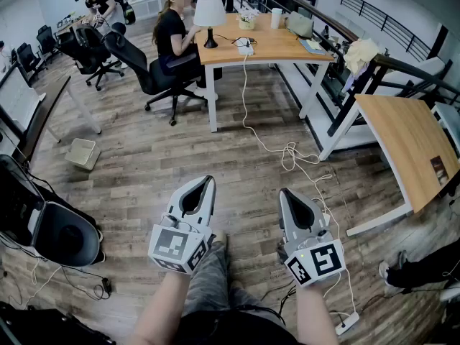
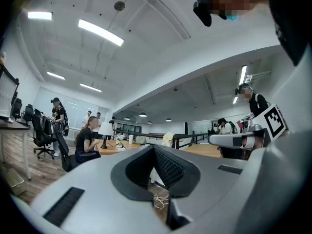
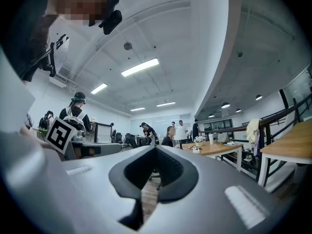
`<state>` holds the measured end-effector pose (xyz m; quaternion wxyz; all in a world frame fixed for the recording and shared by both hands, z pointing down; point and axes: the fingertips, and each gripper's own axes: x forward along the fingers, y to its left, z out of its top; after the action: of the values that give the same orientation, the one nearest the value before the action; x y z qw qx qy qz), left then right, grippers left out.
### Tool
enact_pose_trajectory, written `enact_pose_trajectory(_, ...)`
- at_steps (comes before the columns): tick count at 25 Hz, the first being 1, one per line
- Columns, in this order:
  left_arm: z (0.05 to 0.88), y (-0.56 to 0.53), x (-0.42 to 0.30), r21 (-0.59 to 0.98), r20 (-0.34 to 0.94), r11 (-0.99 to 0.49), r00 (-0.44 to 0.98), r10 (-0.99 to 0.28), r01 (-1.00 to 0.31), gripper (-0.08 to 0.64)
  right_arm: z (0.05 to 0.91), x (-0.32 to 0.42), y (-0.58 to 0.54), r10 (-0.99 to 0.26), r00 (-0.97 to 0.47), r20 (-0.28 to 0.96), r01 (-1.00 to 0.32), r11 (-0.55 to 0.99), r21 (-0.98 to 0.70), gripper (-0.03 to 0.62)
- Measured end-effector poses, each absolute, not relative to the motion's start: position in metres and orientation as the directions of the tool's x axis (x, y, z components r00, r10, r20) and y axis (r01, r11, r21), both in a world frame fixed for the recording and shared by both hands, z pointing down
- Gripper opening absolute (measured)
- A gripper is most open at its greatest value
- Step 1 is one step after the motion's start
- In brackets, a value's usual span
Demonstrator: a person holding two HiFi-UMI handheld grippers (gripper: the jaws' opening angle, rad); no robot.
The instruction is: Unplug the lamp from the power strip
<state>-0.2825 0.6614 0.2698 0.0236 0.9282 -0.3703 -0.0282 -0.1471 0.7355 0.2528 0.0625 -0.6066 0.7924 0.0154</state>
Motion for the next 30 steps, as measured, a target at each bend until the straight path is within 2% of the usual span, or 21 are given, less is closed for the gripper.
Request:
enact_pose_trajectory(16, 0.282, 0.511, -0.234, 0.072, 0.002, -0.736, 0.738, -0.675, -0.674, -0.003, 0.265, -0.100, 0.589, -0.970, -0.232, -0.069, -0.970, 0.236, -0.061, 0.008)
enact_pose_trajectory(30, 0.274, 0.381, -0.221, 0.079, -0.027, -0.777, 0.778, -0.628, -0.625, -0.003, 0.266, -0.099, 0.466, -0.975, -0.207, -0.076, -0.975, 0.213, -0.068, 0.008)
